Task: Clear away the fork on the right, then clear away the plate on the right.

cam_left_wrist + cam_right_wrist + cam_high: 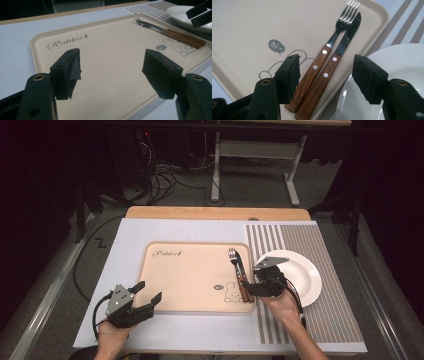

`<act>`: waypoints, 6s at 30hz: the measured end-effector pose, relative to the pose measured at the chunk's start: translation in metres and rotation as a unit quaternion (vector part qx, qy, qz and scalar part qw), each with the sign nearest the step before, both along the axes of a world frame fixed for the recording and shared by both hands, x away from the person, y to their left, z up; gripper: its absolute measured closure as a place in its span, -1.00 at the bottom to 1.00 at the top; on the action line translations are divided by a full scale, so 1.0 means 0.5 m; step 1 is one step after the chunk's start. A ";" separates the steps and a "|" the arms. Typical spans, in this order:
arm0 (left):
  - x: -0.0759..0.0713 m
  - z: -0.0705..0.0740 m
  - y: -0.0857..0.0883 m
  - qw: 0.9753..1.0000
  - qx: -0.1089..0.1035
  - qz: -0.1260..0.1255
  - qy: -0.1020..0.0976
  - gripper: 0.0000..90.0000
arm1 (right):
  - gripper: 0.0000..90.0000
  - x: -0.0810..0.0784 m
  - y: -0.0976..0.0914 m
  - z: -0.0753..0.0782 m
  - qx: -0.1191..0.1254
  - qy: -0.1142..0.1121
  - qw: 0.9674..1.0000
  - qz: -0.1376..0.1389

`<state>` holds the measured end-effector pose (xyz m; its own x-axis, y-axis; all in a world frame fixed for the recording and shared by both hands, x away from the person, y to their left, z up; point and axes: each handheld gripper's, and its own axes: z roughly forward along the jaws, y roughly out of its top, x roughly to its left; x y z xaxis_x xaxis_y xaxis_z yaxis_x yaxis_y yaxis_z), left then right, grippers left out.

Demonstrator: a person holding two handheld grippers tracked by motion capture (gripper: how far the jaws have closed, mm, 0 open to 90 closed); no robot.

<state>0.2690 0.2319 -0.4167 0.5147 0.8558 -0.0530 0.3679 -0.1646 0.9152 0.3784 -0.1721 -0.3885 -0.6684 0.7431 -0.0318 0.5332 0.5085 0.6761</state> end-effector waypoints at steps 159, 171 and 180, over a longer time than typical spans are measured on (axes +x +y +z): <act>0.000 0.001 0.001 1.000 0.026 0.011 -0.011 -0.45 | -0.23 -0.086 -0.361 -0.027 0.181 -0.073 0.958 -0.211; 0.001 0.000 -0.002 1.000 0.023 0.004 -0.009 -0.45 | -0.10 -0.055 -0.389 -0.047 0.196 -0.035 0.950 -0.239; 0.001 0.000 -0.002 1.000 0.022 0.005 -0.011 -0.44 | -0.01 -0.038 -0.403 -0.060 0.208 -0.013 0.943 -0.258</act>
<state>0.2695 0.2311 -0.4168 0.5059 0.8626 -0.0039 0.3499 -0.2011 0.9150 0.3592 -0.3735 -0.4183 -0.2171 0.9211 0.3230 0.6172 -0.1268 0.7765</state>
